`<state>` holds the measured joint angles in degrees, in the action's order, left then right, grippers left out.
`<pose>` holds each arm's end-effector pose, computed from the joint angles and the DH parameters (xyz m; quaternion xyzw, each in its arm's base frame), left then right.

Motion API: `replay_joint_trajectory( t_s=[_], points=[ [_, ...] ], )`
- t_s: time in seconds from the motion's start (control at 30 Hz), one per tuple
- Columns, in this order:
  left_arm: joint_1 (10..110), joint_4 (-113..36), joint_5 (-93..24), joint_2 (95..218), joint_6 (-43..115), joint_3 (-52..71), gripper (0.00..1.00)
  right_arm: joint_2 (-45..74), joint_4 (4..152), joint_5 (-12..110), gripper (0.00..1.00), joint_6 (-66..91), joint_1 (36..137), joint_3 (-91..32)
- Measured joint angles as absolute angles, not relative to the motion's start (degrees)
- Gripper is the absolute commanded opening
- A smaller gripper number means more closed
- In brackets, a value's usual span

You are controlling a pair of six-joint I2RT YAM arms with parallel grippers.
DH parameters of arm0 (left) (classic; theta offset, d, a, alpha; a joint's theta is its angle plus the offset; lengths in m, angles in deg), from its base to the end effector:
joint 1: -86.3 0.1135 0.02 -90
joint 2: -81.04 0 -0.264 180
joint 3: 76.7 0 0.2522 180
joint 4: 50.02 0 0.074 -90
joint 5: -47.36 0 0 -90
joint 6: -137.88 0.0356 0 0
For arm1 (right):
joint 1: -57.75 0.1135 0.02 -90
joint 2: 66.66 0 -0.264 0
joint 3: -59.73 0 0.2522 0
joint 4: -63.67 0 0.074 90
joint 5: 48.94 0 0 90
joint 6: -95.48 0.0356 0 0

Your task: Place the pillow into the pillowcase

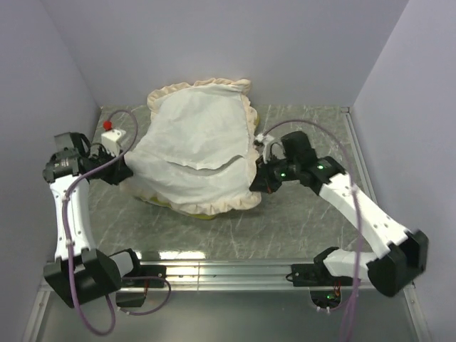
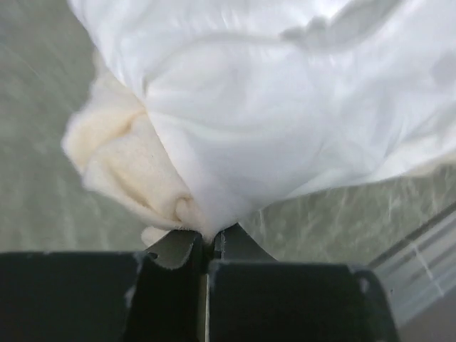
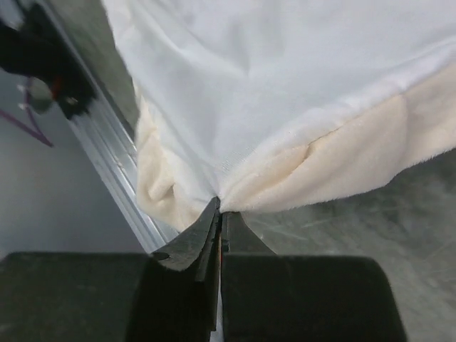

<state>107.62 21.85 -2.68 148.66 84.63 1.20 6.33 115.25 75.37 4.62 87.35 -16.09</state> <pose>0.2094 0.0572 0.3135 0.2054 0.8916 -0.1777 0.3624 0.2186 0.1473 0.3007 -0.3352 0.8356 0.3509 0.2575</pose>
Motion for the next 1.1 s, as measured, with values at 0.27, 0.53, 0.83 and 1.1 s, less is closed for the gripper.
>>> replay_joint_trajectory(
  t_s=[0.27, 0.53, 0.83, 1.1],
  points=[
    [104.67, 15.95, 5.45, 145.18, 68.76, 24.11, 0.00, -2.08, 114.44, 76.20, 0.00, 3.30, 77.30, -34.08],
    [97.87, -6.12, 7.48, 156.99, 43.24, 45.46, 0.00, 2.14, 110.44, 74.89, 0.00, 6.80, 61.71, -59.56],
    [91.49, -25.38, 8.69, 163.72, 22.97, 60.79, 0.00, -10.15, 102.95, 60.20, 0.00, 12.22, 60.05, -61.62],
    [79.16, -33.51, 8.93, 168.02, 20.09, 64.19, 0.00, -14.87, 95.45, 45.75, 0.00, 12.37, 59.70, -63.26]
  ],
)
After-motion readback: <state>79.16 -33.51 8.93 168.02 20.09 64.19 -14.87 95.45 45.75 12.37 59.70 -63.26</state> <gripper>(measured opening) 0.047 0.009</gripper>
